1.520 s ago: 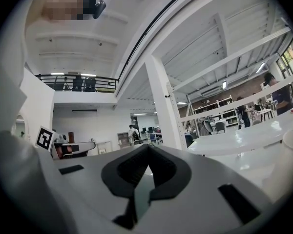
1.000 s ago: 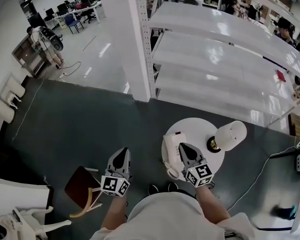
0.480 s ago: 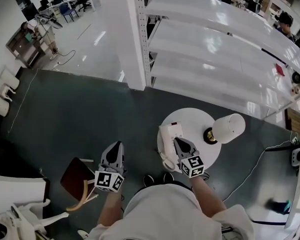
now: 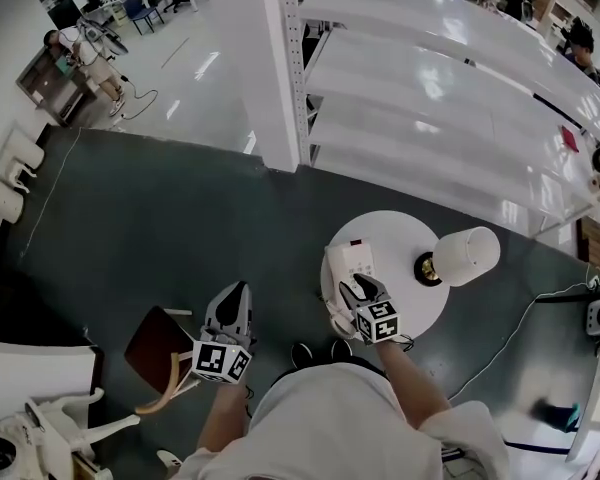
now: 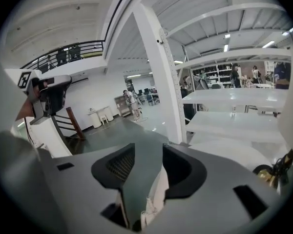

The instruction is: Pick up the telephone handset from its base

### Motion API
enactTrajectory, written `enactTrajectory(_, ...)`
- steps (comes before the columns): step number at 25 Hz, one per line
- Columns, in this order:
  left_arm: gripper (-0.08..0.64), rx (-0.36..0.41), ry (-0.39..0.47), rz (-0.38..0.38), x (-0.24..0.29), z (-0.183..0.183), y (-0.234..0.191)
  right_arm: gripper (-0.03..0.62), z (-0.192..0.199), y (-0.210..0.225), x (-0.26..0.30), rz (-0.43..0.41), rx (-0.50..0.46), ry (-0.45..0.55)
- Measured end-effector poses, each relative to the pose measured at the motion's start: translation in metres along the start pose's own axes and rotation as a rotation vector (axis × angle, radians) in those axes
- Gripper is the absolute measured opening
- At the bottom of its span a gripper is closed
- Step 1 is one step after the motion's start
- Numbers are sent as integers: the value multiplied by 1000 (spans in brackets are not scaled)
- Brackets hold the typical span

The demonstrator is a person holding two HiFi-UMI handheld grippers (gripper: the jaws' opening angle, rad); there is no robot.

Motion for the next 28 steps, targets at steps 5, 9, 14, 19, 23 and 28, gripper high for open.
enactTrajectory(5,20,1,-6,-4,-1,4,-2,279,10,6,22,1,52,-59)
enactTrajectory(9,20,-5,-15,-9,-4,7,-2,318,21,10,40,22,61,-125)
enactTrajectory(14,20,-8,-27,-19,-4,9,-5,325,36,21,60,57,70,-208)
enactTrajectory(19,20,-9,-38,-37,-5,9,-10,330,47,32,79,100,66,-276)
enactTrajectory(23,20,-11,-43,-45,-6,8,-11,338,58,37,96,117,45,-342)
enactTrajectory(28,20,-13,-49,-60,-11,9,-14,353,64,36,114,106,38,-398)
Point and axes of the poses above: the fingertips, and each gripper's own axes: x forward along the fingers, y to its right, z out of its underside, the point moved 3 cm from there along -x, backward along the fingers, and after that the axes turned 11 degrees about -y, right-handed, at the moved point
